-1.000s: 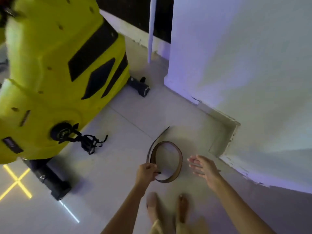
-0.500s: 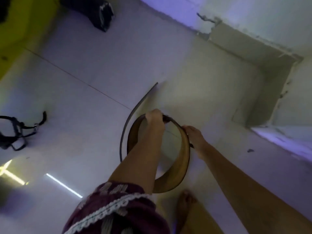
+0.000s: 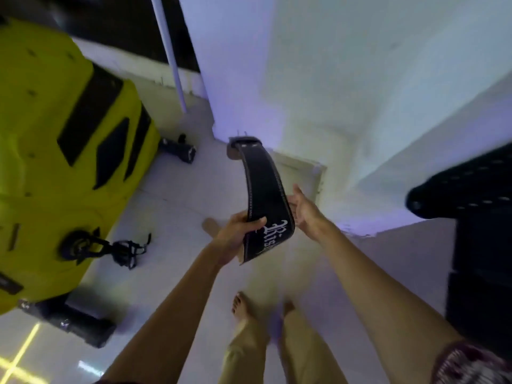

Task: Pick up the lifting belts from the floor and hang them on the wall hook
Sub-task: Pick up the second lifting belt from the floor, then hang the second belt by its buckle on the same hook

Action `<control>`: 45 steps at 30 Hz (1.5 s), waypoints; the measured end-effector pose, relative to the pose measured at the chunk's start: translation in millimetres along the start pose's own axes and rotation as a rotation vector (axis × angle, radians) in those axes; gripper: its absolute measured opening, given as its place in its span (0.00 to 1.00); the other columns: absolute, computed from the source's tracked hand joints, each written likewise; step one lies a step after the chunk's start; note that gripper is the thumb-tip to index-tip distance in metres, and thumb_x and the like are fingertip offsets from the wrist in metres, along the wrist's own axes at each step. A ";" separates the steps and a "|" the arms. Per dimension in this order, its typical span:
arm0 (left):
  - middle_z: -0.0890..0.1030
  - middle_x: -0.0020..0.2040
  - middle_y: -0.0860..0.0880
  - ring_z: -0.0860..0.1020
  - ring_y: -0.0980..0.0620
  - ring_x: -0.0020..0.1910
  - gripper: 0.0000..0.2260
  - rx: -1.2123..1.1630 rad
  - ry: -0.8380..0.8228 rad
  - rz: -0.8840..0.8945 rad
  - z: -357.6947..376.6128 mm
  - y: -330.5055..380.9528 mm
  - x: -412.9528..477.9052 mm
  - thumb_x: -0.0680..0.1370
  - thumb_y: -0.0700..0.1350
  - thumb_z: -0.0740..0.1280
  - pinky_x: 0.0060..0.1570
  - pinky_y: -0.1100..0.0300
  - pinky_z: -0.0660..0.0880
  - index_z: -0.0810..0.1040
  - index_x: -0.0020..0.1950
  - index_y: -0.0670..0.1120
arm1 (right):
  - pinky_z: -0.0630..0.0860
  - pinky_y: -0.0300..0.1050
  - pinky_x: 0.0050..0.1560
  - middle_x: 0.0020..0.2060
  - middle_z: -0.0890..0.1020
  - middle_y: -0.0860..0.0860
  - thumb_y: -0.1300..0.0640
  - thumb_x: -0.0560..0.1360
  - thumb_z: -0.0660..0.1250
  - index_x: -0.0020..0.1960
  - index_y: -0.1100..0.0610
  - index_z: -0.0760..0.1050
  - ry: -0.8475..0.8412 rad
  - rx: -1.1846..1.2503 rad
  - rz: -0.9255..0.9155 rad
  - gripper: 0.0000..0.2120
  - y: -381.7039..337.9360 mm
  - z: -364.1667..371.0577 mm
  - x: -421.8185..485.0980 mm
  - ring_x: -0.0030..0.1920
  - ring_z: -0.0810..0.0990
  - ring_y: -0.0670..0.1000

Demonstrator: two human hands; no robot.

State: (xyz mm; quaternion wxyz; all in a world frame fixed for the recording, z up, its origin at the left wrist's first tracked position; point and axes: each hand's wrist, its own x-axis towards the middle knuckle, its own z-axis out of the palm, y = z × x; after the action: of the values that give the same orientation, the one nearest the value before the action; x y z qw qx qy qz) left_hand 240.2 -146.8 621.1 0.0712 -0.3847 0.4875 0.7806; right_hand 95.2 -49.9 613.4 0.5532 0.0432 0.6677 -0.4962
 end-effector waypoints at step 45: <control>0.81 0.36 0.44 0.79 0.51 0.37 0.05 0.252 -0.350 0.988 369.4 134.3 -329.6 0.72 0.39 0.71 0.43 0.57 0.78 0.81 0.41 0.36 | 0.62 0.62 0.71 0.41 0.85 0.43 0.53 0.74 0.66 0.45 0.49 0.80 0.210 0.482 -1.417 0.04 -84.2 -167.5 -538.8 0.58 0.75 0.54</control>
State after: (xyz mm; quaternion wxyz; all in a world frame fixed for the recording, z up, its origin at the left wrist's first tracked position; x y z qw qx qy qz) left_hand 207.4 172.5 1021.3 -0.1789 0.0377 0.6812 0.7089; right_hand 134.5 291.4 1068.9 0.0104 -0.2297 0.4579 -0.8588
